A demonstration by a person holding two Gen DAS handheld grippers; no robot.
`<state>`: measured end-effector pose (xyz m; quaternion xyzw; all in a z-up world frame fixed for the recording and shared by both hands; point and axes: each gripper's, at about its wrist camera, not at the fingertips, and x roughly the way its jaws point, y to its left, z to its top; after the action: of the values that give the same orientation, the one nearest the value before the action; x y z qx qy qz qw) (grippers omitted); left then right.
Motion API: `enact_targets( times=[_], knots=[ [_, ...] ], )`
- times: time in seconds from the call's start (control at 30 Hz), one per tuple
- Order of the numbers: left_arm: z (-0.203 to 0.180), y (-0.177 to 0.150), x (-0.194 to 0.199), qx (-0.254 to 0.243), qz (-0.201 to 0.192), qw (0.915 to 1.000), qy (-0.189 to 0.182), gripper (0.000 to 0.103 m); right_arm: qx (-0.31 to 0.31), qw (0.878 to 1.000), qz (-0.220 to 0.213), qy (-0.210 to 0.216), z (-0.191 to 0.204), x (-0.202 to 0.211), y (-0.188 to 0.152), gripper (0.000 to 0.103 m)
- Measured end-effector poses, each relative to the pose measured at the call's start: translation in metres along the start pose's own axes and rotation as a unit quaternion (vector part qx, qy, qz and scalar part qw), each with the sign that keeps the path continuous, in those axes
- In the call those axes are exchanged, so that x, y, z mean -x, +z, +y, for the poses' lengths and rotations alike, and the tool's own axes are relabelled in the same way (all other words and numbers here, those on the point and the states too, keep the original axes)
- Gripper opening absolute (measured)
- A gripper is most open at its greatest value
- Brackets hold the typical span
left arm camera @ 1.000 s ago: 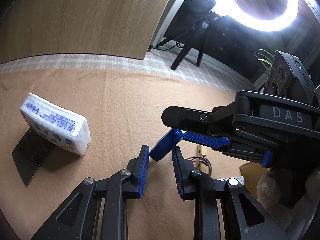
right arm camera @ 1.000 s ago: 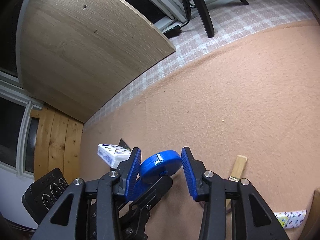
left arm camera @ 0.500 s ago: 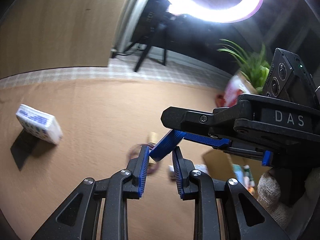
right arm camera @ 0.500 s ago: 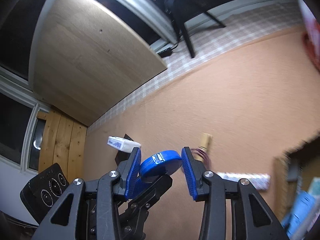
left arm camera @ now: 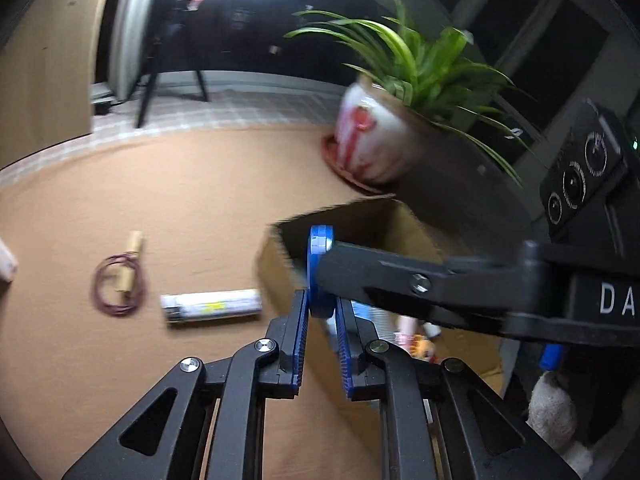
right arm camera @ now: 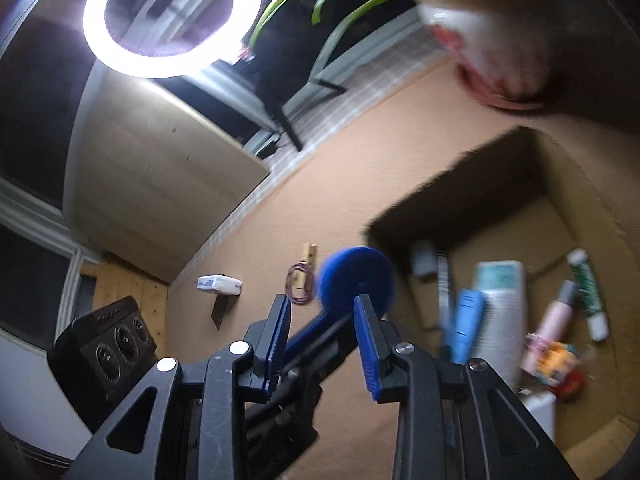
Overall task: Organize objects
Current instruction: 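Carry the tape measure over the box and open the left tool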
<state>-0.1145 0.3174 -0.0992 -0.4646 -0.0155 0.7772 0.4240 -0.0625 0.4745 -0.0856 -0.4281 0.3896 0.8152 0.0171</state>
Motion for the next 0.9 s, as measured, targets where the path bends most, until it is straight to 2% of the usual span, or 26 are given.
enact_targets(
  times=[0.1, 0.2, 0.27, 0.33, 0.43, 0.67, 0.9],
  knots=[
    [-0.020, -0.001, -0.008, -0.025, 0.013, 0.9995, -0.017, 0.013, -0.006, 1.000, -0.013, -0.006, -0.012, 0.017, 0.000, 0.030],
    [-0.036, -0.004, -0.015, -0.050, 0.014, 0.9985, -0.017, 0.014, -0.003, 1.000, -0.022, -0.020, -0.021, 0.028, -0.002, 0.030],
    [-0.040, -0.005, -0.019, -0.053, 0.022, 0.9983, -0.011, 0.025, -0.005, 0.999, -0.026, -0.030, -0.026, 0.034, -0.003, 0.030],
    [-0.037, -0.005, -0.020, -0.045, 0.022, 0.9987, -0.006, 0.055, -0.005, 0.999, -0.028, -0.031, -0.031, 0.036, -0.003, 0.033],
    [-0.032, -0.004, -0.014, -0.040, 0.013, 0.9991, 0.005, 0.056, -0.003, 0.998, -0.035, -0.047, -0.034, 0.039, -0.005, 0.046],
    [-0.019, -0.001, -0.005, -0.031, 0.015, 0.9992, 0.020, 0.059, -0.004, 0.998, -0.031, -0.057, -0.041, 0.036, -0.007, 0.047],
    [-0.004, -0.010, 0.020, -0.023, 0.013, 0.9982, 0.053, 0.066, 0.033, 0.995, -0.028, -0.089, -0.031, 0.033, -0.020, 0.051]
  ],
)
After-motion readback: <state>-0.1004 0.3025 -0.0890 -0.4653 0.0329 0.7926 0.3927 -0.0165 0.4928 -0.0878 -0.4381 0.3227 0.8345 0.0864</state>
